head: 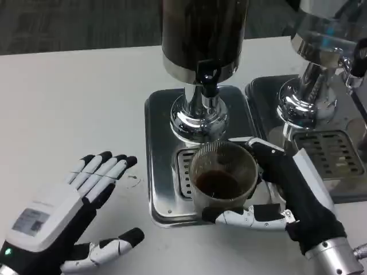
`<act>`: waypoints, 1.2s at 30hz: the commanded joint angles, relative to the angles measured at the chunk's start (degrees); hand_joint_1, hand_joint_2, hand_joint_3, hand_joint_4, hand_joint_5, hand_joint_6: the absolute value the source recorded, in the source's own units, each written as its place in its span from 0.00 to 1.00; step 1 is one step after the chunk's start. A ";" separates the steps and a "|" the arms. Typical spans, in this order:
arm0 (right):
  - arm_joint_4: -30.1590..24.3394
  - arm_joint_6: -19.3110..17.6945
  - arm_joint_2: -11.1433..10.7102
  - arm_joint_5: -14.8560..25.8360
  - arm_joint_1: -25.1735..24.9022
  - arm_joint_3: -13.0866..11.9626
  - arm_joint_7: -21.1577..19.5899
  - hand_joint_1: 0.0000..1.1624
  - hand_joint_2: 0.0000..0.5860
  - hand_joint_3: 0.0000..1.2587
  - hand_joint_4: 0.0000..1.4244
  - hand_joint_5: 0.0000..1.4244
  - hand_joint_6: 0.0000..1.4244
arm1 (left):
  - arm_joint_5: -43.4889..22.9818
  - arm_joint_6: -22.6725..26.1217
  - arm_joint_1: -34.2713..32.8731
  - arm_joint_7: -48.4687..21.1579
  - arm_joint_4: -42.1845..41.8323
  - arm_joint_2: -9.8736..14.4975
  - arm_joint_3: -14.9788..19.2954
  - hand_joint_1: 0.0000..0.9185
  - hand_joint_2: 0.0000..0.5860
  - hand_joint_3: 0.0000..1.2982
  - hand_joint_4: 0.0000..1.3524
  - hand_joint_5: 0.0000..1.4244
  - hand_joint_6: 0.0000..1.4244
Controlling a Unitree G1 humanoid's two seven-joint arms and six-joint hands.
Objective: Grasp the cup under the faucet to collect the drink, then remove the cup.
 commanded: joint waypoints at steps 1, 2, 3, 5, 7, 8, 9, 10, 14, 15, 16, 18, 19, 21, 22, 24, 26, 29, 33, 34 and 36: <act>-4.24 -0.31 -1.19 2.10 1.01 0.13 2.30 0.87 0.20 0.48 0.46 0.54 0.65 | 0.36 -0.05 2.81 0.18 -1.39 1.52 1.17 0.00 0.36 0.04 0.00 0.00 0.00; -4.44 -0.29 -1.46 2.48 1.15 0.18 2.85 0.87 0.20 0.48 0.46 0.54 0.65 | 0.44 -0.10 3.24 0.38 -1.70 1.59 1.37 0.00 0.36 0.04 0.00 0.00 0.00; -4.59 -0.32 -1.68 2.74 1.31 0.24 3.34 0.87 0.20 0.48 0.46 0.54 0.65 | 0.52 -0.13 3.58 0.52 -1.97 1.61 1.54 0.00 0.36 0.04 0.00 0.00 0.00; -4.95 -0.35 -1.89 3.12 1.66 0.35 4.24 0.87 0.20 0.48 0.47 0.54 0.65 | 0.85 -0.42 4.45 0.68 -2.71 1.88 2.01 0.00 0.36 0.04 0.00 0.00 0.00; -5.47 -0.37 -1.99 3.49 2.11 0.69 5.07 0.87 0.20 0.48 0.47 0.54 0.65 | 1.09 -0.77 5.47 0.72 -3.44 2.14 2.43 0.00 0.36 0.03 0.00 0.00 0.00; -5.79 -0.39 -2.05 3.57 2.39 0.88 5.35 0.87 0.20 0.48 0.47 0.54 0.65 | 1.21 -1.01 6.25 0.83 -3.92 2.29 2.65 0.00 0.36 0.03 0.00 0.00 0.00; -6.21 -0.40 -2.11 3.68 2.71 1.08 5.64 0.87 0.20 0.48 0.47 0.54 0.65 | 1.29 -1.18 6.84 0.91 -4.29 2.38 2.83 0.00 0.36 0.02 0.00 0.00 0.00; -6.66 -0.37 -2.19 3.92 3.00 1.26 5.99 0.87 0.20 0.48 0.47 0.54 0.65 | 1.40 -1.38 7.43 1.16 -4.60 2.40 3.00 0.00 0.35 0.02 0.00 0.00 0.00; -8.72 -0.35 -2.67 4.99 4.27 1.88 7.43 0.86 0.20 0.48 0.47 0.54 0.65 | 2.45 -2.92 10.21 3.66 -5.68 2.28 3.79 0.00 0.35 0.01 0.00 0.00 0.00; -9.20 -0.32 -2.78 5.03 4.58 1.97 7.70 0.86 0.20 0.48 0.47 0.54 0.65 | 2.66 -2.98 10.68 3.87 -5.99 2.29 3.93 0.00 0.35 0.01 0.00 0.00 0.00; -9.68 -0.23 -2.90 5.07 5.01 2.06 7.98 0.86 0.20 0.48 0.47 0.54 0.65 | 2.72 -2.86 11.35 3.95 -6.33 2.19 4.12 0.00 0.35 0.00 0.00 0.00 0.00; -10.28 -0.09 -3.08 5.14 5.65 2.16 8.50 0.86 0.20 0.48 0.47 0.54 0.65 | 2.52 -2.39 12.27 3.67 -6.63 1.99 4.48 0.00 0.35 0.00 0.00 0.00 0.00; -10.60 -0.05 -3.11 5.11 5.99 2.23 8.74 0.86 0.20 0.48 0.47 0.54 0.65 | 2.43 -2.25 12.61 3.54 -6.78 1.92 4.66 0.00 0.35 0.00 0.00 0.00 0.00; -11.49 -0.22 -3.23 4.80 6.82 2.67 9.21 0.86 0.20 0.48 0.47 0.54 0.65 | 2.22 -2.23 13.34 3.45 -7.00 1.89 5.01 0.00 0.35 0.00 0.00 0.00 0.00; -11.90 -0.34 -3.26 4.55 7.18 2.93 9.34 0.86 0.20 0.48 0.47 0.54 0.65 | 2.18 -2.24 13.65 3.45 -7.02 1.81 5.06 0.00 0.35 0.00 0.00 0.00 0.00; -12.45 -0.33 -3.17 4.25 7.58 3.23 9.38 0.86 0.20 0.48 0.47 0.54 0.65 | 2.07 -2.13 14.04 3.33 -7.01 1.58 5.05 0.00 0.35 0.00 0.00 0.00 0.00; -12.64 -0.26 -2.89 4.16 7.84 3.24 9.13 0.86 0.20 0.48 0.47 0.54 0.65 | 2.06 -1.87 14.27 3.24 -7.33 1.15 4.92 0.00 0.35 0.00 0.00 0.00 0.00; -13.07 -0.18 -2.82 3.92 8.15 3.25 9.00 0.86 0.20 0.48 0.47 0.54 0.65 | 1.97 -1.61 14.61 3.07 -7.90 0.78 4.88 0.00 0.35 0.00 0.00 0.00 0.00; -13.11 0.06 -2.83 4.48 8.18 3.20 9.34 0.86 0.20 0.48 0.47 0.54 0.65 | 1.95 -1.00 14.88 2.95 -8.55 0.02 4.85 0.00 0.34 0.00 0.00 0.00 0.00; -13.08 0.05 -2.86 4.54 8.10 3.18 9.40 0.86 0.20 0.48 0.47 0.54 0.65 | 1.91 -0.94 14.95 2.92 -8.61 -0.09 4.85 0.00 0.34 0.00 0.00 0.00 0.00; -13.20 0.09 -2.87 4.59 8.03 3.13 9.46 0.86 0.20 0.48 0.47 0.54 0.65 | 1.44 -1.03 14.88 2.62 -8.24 -0.22 4.69 0.00 0.34 0.00 0.00 0.00 0.00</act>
